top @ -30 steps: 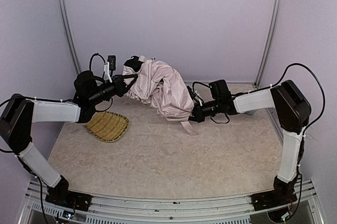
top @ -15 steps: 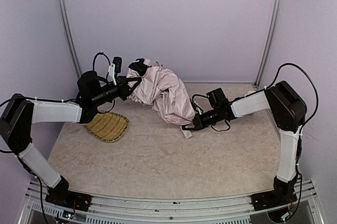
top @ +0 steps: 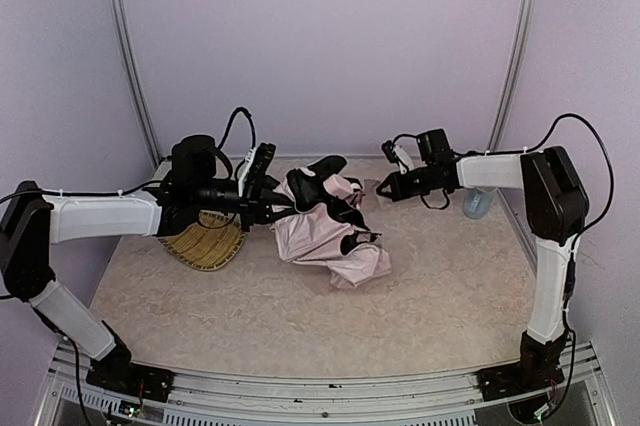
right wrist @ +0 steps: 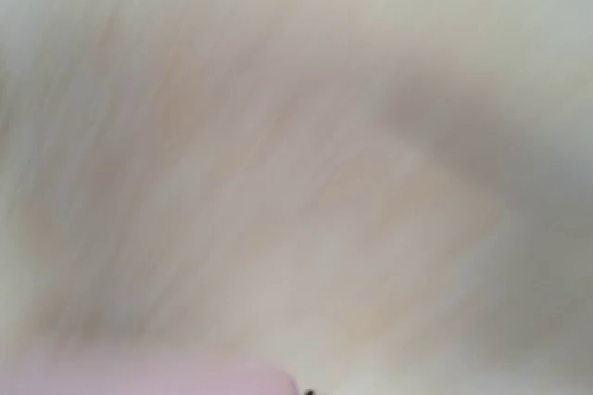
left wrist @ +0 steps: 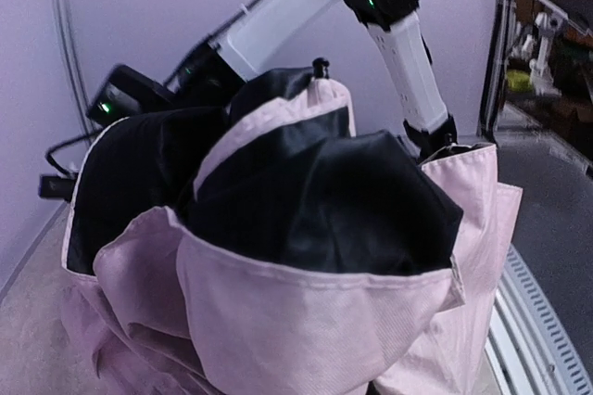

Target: Put away the umbrella

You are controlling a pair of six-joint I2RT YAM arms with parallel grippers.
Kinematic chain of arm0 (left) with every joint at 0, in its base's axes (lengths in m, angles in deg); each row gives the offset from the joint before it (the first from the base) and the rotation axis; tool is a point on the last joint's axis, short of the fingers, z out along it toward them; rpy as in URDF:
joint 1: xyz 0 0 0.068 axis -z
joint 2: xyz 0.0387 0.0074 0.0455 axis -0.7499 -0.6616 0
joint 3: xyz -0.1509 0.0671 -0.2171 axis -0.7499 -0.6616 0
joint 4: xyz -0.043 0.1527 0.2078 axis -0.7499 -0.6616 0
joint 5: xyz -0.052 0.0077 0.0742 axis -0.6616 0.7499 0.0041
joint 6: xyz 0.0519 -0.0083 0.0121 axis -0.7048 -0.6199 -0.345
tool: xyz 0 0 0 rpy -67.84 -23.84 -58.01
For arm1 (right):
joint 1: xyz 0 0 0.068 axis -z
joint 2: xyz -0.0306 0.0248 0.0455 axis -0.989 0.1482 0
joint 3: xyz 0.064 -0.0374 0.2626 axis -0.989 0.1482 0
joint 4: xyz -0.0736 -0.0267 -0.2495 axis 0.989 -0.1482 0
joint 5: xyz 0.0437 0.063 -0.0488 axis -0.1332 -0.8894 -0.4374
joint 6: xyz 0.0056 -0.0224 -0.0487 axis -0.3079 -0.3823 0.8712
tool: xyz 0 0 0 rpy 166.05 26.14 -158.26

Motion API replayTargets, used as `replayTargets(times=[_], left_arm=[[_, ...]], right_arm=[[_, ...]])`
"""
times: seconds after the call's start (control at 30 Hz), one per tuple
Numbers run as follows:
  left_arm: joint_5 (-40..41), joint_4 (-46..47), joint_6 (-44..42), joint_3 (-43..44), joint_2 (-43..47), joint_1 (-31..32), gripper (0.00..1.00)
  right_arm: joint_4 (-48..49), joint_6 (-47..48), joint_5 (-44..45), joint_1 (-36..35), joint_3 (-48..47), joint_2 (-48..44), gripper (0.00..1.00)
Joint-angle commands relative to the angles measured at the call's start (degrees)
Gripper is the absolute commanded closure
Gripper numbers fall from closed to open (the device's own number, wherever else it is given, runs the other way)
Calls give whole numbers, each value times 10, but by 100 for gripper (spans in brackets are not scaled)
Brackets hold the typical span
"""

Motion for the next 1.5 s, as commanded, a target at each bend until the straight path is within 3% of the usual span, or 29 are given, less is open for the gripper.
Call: replayTargets(times=[0.0,0.07,0.17,0.27,0.47,0.73,0.9,0.93,1.03,1.17,1.27,1.37,1.47], left_arm=[[54,-315,-280,85,-9,67,100],[110,-337,-290,92,-32,83,100],[158,-289,-278,73,-49,89,100],[199,-249,-262,61,-64,90,100],[298,-260,-281,102,-134,113,100],[425,-196,-272,180,-241,115,100],[493,-170,-246,232,-311,98,98],[501,-160,-244,234,-323,97,88],[490,-110,-232,207,-319,95,45],[406,12,-204,92,-247,90,12],[299,45,-177,27,-191,77,2],[230,34,-150,-6,-137,63,1],[225,63,-111,-47,-81,52,8]], right_arm=[[3,62,85,37,-152,-18,100],[31,80,62,36,-196,-28,100],[91,84,20,34,-205,-59,100],[156,76,-16,29,-155,-108,100],[283,65,-84,7,-43,-181,100],[309,96,-150,-28,-63,-181,100],[317,117,-156,-38,-23,-199,100],[316,120,-158,-39,-13,-202,100],[313,131,-169,-46,19,-212,100],[293,170,-164,-63,69,-238,100],[270,201,-157,-76,97,-254,100],[224,229,-149,-91,99,-267,100],[175,266,-133,-116,108,-292,100]])
